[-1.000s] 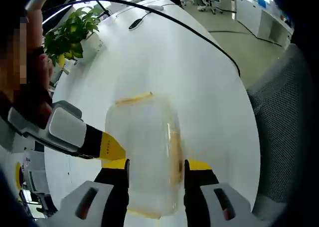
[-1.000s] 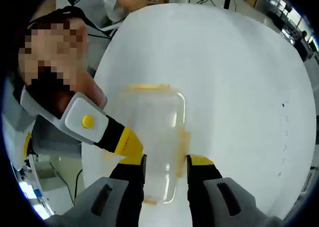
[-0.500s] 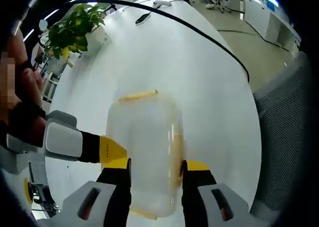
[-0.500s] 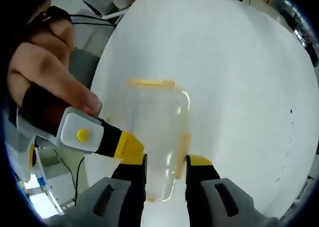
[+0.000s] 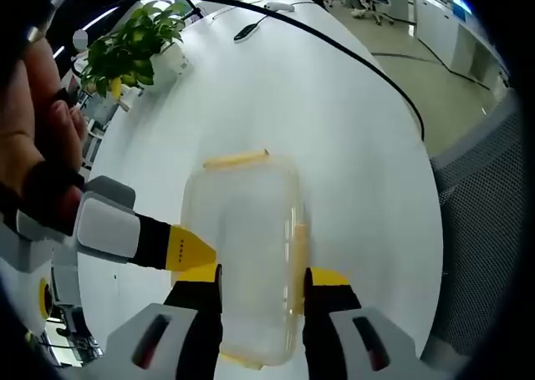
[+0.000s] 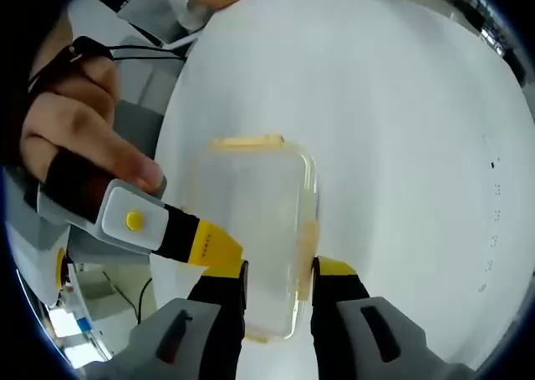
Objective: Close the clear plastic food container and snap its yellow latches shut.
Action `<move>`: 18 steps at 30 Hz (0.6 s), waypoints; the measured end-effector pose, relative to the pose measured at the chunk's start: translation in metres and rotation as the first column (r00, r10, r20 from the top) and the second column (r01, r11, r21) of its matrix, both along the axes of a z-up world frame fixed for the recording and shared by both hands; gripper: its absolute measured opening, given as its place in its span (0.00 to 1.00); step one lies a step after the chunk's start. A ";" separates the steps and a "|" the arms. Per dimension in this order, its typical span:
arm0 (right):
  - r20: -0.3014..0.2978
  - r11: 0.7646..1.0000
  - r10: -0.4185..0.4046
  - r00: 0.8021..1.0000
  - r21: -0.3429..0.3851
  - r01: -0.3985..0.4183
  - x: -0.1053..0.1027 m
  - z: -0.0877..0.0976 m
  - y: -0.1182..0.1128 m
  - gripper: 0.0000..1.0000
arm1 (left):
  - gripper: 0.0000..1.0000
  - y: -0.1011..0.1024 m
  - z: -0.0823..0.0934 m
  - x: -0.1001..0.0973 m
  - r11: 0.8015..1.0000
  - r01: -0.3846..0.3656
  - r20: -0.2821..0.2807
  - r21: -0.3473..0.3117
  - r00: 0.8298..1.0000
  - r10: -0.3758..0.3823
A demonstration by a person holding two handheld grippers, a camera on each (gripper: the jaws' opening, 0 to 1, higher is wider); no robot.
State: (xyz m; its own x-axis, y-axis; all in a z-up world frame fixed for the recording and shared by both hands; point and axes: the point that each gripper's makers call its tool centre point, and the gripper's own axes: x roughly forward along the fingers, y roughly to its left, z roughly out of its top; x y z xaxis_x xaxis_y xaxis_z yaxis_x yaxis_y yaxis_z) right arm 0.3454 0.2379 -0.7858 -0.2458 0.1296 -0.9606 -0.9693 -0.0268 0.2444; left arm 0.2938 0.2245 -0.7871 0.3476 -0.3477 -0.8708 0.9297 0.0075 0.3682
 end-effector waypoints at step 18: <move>0.096 0.955 -0.223 0.970 0.219 0.198 0.002 0.009 -0.010 0.29 | 0.54 0.000 0.003 -0.017 0.998 0.027 -0.123 0.055 0.992 -0.020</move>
State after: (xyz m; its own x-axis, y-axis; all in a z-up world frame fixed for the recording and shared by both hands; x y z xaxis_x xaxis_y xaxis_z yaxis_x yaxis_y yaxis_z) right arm 0.3474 0.2280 -0.7768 -0.0780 0.3649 -0.9278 -0.9799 0.1431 0.1387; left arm 0.2772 0.2247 -0.7839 0.2293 -0.3034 -0.9248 0.9676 -0.0324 0.2505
